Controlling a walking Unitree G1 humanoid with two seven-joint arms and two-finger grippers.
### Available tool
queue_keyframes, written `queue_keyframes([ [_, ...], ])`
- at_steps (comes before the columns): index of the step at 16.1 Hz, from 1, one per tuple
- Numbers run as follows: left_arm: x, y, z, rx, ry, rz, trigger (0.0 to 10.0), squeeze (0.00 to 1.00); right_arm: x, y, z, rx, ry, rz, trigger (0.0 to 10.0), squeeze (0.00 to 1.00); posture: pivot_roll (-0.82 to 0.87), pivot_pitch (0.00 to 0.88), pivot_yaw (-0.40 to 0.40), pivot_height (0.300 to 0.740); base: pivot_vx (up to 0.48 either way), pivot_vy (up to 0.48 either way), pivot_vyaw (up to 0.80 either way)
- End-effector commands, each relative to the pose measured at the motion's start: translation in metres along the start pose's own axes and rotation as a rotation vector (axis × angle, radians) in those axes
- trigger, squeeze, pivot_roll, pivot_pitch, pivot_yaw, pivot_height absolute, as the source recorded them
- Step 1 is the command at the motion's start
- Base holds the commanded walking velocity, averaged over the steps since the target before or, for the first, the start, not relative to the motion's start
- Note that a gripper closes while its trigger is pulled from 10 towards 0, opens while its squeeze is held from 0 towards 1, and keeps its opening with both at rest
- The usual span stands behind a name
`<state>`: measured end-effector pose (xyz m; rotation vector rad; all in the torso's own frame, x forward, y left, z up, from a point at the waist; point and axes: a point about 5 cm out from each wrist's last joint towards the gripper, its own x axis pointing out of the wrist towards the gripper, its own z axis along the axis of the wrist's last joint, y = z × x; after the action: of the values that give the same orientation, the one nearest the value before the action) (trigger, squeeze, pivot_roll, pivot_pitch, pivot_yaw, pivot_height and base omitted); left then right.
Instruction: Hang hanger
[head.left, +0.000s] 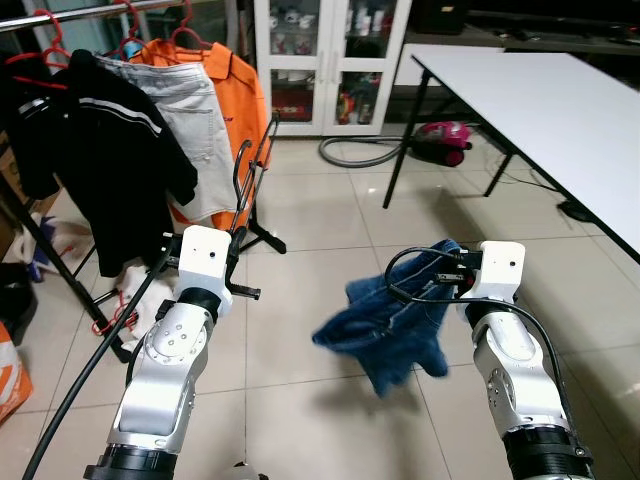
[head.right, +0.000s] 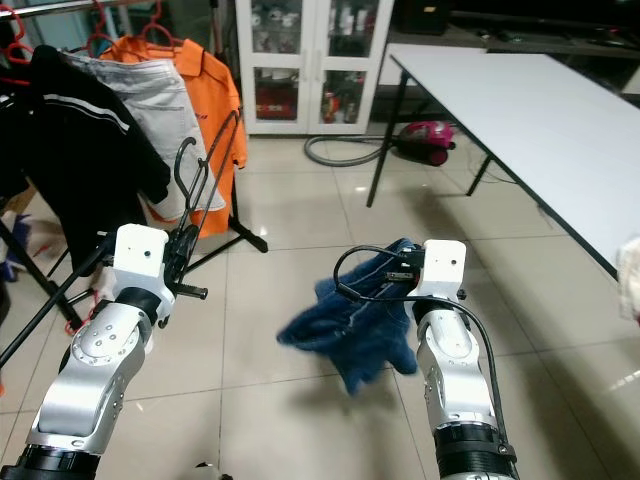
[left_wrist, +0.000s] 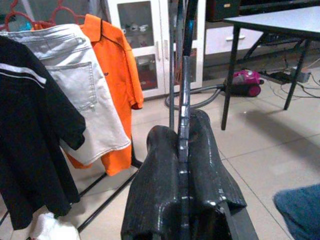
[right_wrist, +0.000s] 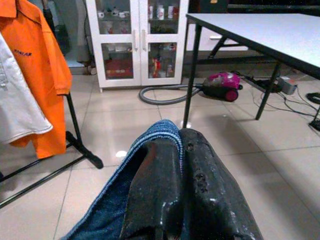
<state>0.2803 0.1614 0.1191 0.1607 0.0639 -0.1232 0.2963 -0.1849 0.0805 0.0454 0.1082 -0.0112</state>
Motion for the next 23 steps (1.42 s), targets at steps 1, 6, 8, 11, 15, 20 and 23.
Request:
queue_keyframes([
  [1,0.0,0.0,0.003,-0.001,-0.009,-0.007,10.0,0.0,0.001,-0.003,0.006,-0.008,-0.025,-0.007,0.0,0.0,0.02,0.0,-0.048,0.74,0.0,0.0,0.0],
  [6,0.0,0.0,0.003,-0.001,-0.009,-0.007,10.0,0.0,0.001,-0.003,0.006,-0.008,-0.025,-0.007,0.0,0.0,0.02,0.0,-0.048,0.74,0.0,0.0,0.0],
  [8,0.0,0.0,0.003,-0.001,-0.009,-0.007,10.0,0.0,0.001,-0.003,0.006,-0.008,-0.025,-0.007,0.0,0.0,0.02,0.0,-0.048,0.74,0.0,0.0,0.0],
  [11,0.0,0.0,0.003,-0.001,-0.009,-0.007,10.0,0.0,0.001,-0.003,0.006,-0.008,-0.025,-0.007,0.0,0.0,0.02,0.0,-0.048,0.74,0.0,0.0,0.0],
  [15,0.0,0.0,0.003,-0.001,-0.009,-0.007,10.0,0.0,0.001,-0.003,0.006,-0.008,-0.025,-0.007,0.0,0.0,0.02,0.0,-0.048,0.74,0.0,0.0,0.0],
  [20,0.0,0.0,0.003,-0.001,-0.009,-0.007,10.0,0.0,0.001,-0.003,0.006,-0.008,-0.025,-0.007,0.0,0.0,0.02,0.0,-0.048,0.74,0.0,0.0,0.0],
  [23,0.007,-0.012,-0.007,-0.031,0.018,-0.037,10.0,0.0,0.008,0.003,-0.001,0.021,0.025,0.043,0.0,0.0,0.0,0.0,-0.059,0.74,0.289,0.0,0.0],
])
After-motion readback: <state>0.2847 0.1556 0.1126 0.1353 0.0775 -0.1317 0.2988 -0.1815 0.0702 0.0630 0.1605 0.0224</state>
